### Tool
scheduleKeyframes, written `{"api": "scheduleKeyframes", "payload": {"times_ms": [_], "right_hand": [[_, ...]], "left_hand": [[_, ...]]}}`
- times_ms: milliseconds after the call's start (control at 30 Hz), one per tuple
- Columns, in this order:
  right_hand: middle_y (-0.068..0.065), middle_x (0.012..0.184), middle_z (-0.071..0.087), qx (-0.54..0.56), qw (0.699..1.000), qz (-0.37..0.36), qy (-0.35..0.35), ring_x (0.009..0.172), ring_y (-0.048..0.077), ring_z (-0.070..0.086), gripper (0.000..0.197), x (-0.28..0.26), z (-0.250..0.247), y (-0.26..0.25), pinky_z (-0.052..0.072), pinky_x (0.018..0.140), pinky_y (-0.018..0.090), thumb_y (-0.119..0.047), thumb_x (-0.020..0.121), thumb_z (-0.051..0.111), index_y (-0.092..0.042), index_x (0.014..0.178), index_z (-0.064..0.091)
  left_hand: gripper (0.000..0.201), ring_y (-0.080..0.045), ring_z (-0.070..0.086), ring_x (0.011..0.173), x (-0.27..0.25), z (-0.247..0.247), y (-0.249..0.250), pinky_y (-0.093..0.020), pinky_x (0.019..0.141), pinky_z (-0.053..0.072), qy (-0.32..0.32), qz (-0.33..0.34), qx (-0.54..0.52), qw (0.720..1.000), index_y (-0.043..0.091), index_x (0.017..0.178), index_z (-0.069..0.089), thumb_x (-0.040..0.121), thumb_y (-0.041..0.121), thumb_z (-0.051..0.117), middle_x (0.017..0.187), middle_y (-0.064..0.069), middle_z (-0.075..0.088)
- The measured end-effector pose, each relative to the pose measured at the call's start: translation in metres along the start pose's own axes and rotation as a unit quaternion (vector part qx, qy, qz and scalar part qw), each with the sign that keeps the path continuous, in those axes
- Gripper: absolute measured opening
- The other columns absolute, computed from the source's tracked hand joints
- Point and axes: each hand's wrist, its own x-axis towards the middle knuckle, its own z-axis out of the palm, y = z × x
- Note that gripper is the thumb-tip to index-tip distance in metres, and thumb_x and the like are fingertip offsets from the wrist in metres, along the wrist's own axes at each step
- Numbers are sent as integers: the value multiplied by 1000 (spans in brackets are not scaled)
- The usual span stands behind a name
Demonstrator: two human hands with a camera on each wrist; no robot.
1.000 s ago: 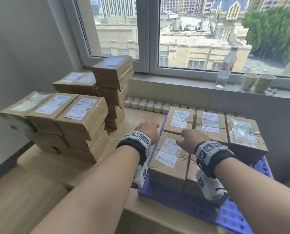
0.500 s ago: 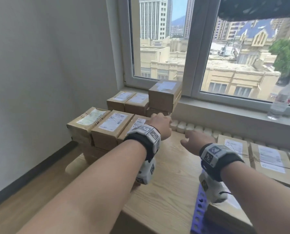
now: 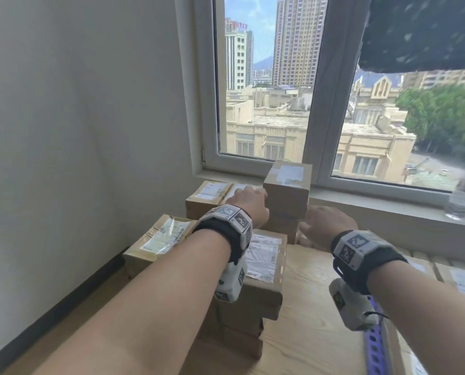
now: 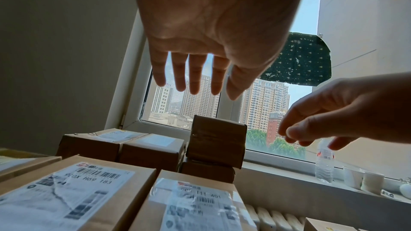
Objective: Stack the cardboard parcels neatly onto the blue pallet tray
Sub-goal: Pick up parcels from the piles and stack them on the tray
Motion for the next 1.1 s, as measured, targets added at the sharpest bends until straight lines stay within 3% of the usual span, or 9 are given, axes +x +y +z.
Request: {"api": "scheduleKeyframes", "payload": {"times_ms": [200, 400, 667, 833, 900, 1000, 1100], "right_hand": [[-2, 99, 58, 40, 999, 19, 14, 91, 17, 57, 37, 32, -18, 9, 41, 77, 33, -51, 100, 33, -21, 106, 54], [8, 119, 63, 86, 994, 61, 10, 105, 25, 60, 53, 86, -2, 21, 43, 85, 36, -56, 99, 26, -15, 121, 51], [15, 133, 57, 220, 966, 133, -28, 118, 31, 55, 67, 148, 32, 32, 43, 98, 39, -59, 99, 26, -8, 138, 43], [14, 134, 57, 275, 947, 159, -40, 119, 31, 56, 82, 163, 49, 37, 43, 101, 41, -71, 92, 18, -10, 139, 47], [12, 131, 59, 302, 938, 167, -38, 114, 32, 58, 79, 165, 51, 35, 47, 97, 43, -70, 93, 18, -12, 137, 48], [13, 129, 59, 341, 922, 180, -31, 112, 34, 60, 73, 168, 53, 31, 47, 92, 42, -68, 94, 22, -14, 138, 46], [11, 138, 54, 372, 911, 175, -25, 121, 32, 54, 71, 168, 53, 27, 42, 103, 44, -66, 95, 24, -15, 142, 41]], "left_hand": [[48, -28, 39, 135, 41, 0, -3, -45, 110, 37, 5, 3, -30, 1000, 19, 145, 39, 99, 30, 44, 147, -9, 40], [51, -28, 41, 134, 97, 7, -7, -41, 108, 36, -4, -4, -52, 999, 11, 145, 35, 101, 36, 42, 146, -12, 41], [60, -29, 46, 132, 166, 27, -7, -33, 99, 39, -33, -85, -172, 981, 6, 146, 35, 100, 44, 43, 148, -13, 44], [59, -30, 57, 112, 190, 49, -11, -34, 92, 48, -74, -121, -273, 951, 5, 135, 50, 97, 50, 46, 129, -13, 58], [58, -30, 60, 102, 196, 55, -9, -36, 88, 50, -84, -130, -299, 942, 4, 127, 56, 93, 51, 48, 118, -14, 63], [55, -31, 60, 100, 200, 58, -9, -36, 87, 50, -86, -132, -312, 937, 4, 121, 57, 91, 50, 50, 111, -12, 62], [53, -29, 59, 95, 201, 56, -13, -34, 83, 49, -84, -130, -321, 934, 7, 122, 58, 91, 49, 50, 113, -13, 61]]}}
